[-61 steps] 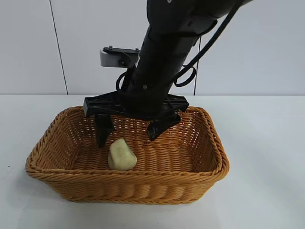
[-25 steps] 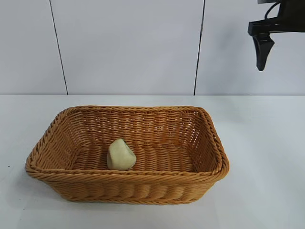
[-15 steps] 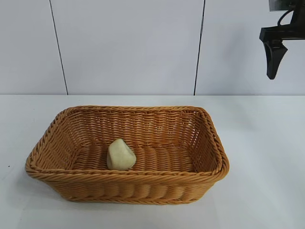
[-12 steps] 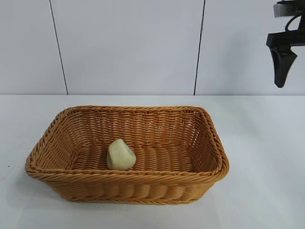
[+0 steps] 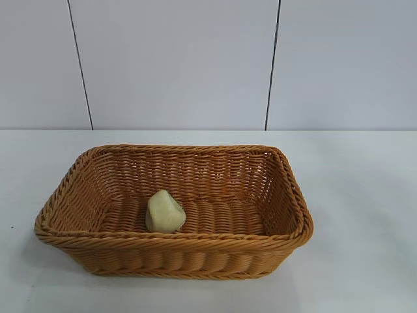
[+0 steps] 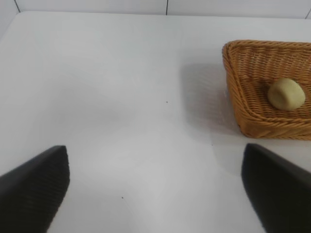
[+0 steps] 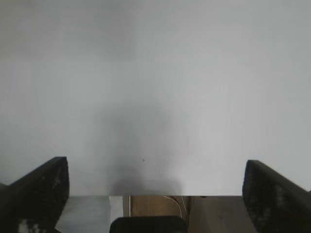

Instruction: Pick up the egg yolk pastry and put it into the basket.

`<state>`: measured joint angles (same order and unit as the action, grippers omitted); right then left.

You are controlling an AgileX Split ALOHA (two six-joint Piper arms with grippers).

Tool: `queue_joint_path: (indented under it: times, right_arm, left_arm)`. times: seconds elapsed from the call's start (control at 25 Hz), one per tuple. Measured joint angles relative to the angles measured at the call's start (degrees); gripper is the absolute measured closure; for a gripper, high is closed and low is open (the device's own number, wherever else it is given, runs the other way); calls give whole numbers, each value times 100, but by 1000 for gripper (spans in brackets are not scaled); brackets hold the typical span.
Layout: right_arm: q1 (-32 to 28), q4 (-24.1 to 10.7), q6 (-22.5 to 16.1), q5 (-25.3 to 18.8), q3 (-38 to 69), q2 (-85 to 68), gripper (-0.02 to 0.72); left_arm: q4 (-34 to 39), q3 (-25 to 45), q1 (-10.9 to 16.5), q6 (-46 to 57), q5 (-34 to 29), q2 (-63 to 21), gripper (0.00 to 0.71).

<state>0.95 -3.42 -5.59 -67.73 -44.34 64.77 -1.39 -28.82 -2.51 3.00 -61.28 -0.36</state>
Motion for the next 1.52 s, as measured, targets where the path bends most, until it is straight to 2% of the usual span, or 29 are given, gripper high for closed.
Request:
queue_joint_path:
  times: [0.28, 0.52, 1.08, 1.52]
  right_arm:
    - [0, 39, 15, 843, 1283, -2244, 8]
    - [0, 168, 124, 860, 1544, -3925, 8]
    - [0, 182, 157, 913, 1556, -6342, 8]
    - [16, 182, 157, 913, 1560, -6500, 8]
  left_arm:
    - [0, 0, 0, 0, 0, 0, 18]
    - [0, 0, 0, 0, 0, 0, 18]
    - [0, 0, 0, 0, 0, 0, 18]
    - [0, 0, 0, 0, 0, 0, 18]
